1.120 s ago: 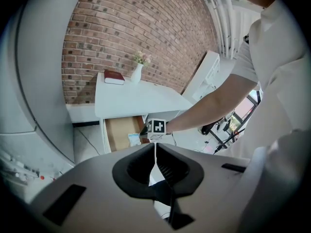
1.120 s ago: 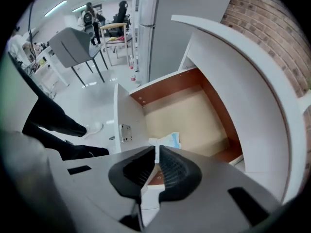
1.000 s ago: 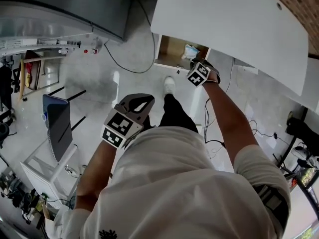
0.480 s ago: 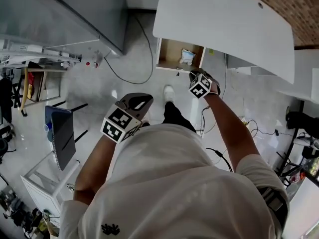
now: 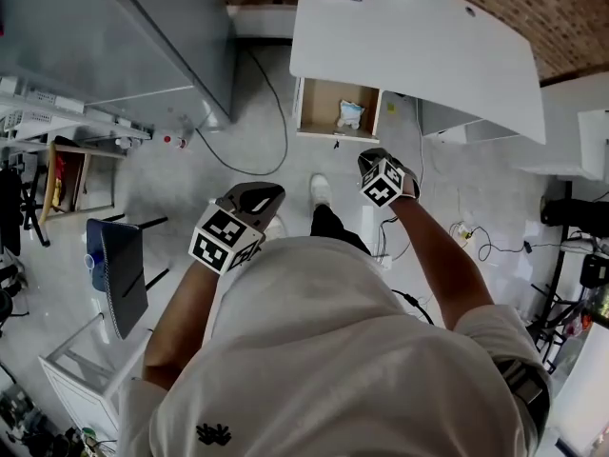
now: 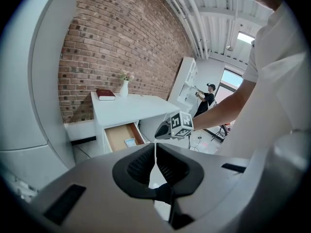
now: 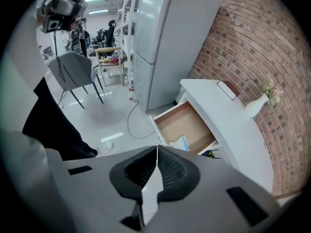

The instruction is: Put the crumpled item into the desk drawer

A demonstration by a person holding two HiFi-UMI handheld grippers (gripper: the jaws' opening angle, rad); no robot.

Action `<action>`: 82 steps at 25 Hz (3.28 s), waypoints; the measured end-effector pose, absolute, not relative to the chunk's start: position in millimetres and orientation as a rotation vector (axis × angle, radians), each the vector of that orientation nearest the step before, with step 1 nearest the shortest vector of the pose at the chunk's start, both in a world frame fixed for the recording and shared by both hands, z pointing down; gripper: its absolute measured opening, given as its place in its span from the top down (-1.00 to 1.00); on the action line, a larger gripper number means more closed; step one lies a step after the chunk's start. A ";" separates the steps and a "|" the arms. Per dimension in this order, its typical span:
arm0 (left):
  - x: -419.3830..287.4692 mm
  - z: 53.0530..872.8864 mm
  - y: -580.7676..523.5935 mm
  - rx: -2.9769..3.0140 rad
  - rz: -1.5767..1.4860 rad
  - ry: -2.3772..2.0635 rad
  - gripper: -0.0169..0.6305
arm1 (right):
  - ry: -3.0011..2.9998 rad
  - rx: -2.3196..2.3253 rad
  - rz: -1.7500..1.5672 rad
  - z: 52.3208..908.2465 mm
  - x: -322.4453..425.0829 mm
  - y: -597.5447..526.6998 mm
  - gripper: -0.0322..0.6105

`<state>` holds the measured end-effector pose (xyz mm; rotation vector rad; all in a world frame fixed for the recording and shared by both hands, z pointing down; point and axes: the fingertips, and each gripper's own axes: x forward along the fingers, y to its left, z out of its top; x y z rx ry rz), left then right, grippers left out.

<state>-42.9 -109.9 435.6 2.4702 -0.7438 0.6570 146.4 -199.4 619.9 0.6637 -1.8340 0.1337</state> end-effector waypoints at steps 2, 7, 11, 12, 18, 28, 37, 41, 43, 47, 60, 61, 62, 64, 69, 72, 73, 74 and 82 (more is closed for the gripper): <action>-51.2 434.8 -98.7 2.474 0.648 -0.751 0.86 | -1.840 0.678 0.133 610.1 141.4 -183.8 0.80; -73.9 436.0 -74.2 2.481 0.637 -0.765 0.86 | -1.865 0.714 0.130 585.0 122.0 -147.2 0.80; -88.9 438.8 -52.6 2.481 0.643 -0.768 0.86 | -1.892 0.716 0.147 571.1 102.9 -111.7 0.80; -92.1 439.0 -47.9 2.481 0.643 -0.767 0.86 | -1.900 0.717 0.153 567.3 98.2 -103.2 0.80; -104.6 441.2 -26.0 2.492 0.653 -0.752 0.86 | -1.970 0.750 0.208 540.3 70.4 -61.7 0.81; -105.8 434.3 -5.6 2.526 0.650 -0.704 0.86 | -2.024 0.740 0.247 517.7 39.8 -20.0 0.81; -103.1 429.8 -0.3 2.528 0.651 -0.695 0.86 | -2.062 0.734 0.249 498.3 32.3 -11.2 0.81; -100.9 426.6 -2.5 2.531 0.657 -0.686 0.86 | -2.072 0.735 0.249 493.2 29.2 -13.1 0.81; -99.2 426.7 -4.2 2.534 0.660 -0.682 0.86 | -2.078 0.740 0.248 491.8 28.9 -14.5 0.81; -94.8 426.4 -7.1 2.539 0.665 -0.673 0.86 | -2.083 0.747 0.258 490.8 31.4 -15.1 0.81; -85.2 441.1 -12.8 2.517 0.690 -0.636 0.86 | -2.098 0.770 0.271 492.1 41.8 -24.6 0.81; -84.9 442.3 -13.2 2.515 0.693 -0.634 0.86 | -2.099 0.771 0.271 492.2 42.4 -25.8 0.81; -84.6 443.7 -13.9 2.513 0.696 -0.633 0.86 | -2.100 0.772 0.270 492.5 43.1 -26.9 0.81; -83.5 447.2 -16.3 2.507 0.699 -0.635 0.86 | -2.102 0.769 0.268 494.3 45.1 -29.8 0.81; -83.3 453.2 -32.6 2.486 0.704 -0.655 0.86 | -2.113 0.752 0.261 499.1 46.4 -46.9 0.81; -81.5 453.8 -47.8 2.470 0.710 -0.676 0.86 | -2.125 0.729 0.249 499.5 47.5 -63.3 0.81; -79.7 453.6 -53.9 2.466 0.712 -0.682 0.86 | -2.129 0.722 0.246 499.0 48.8 -69.7 0.81; -76.8 453.3 -60.6 2.463 0.715 -0.687 0.86 | -2.133 0.716 0.243 498.6 50.8 -76.6 0.81; -36.8 444.8 -131.2 2.470 0.730 -0.714 0.86 | -2.158 0.656 0.216 503.0 75.4 -142.4 0.81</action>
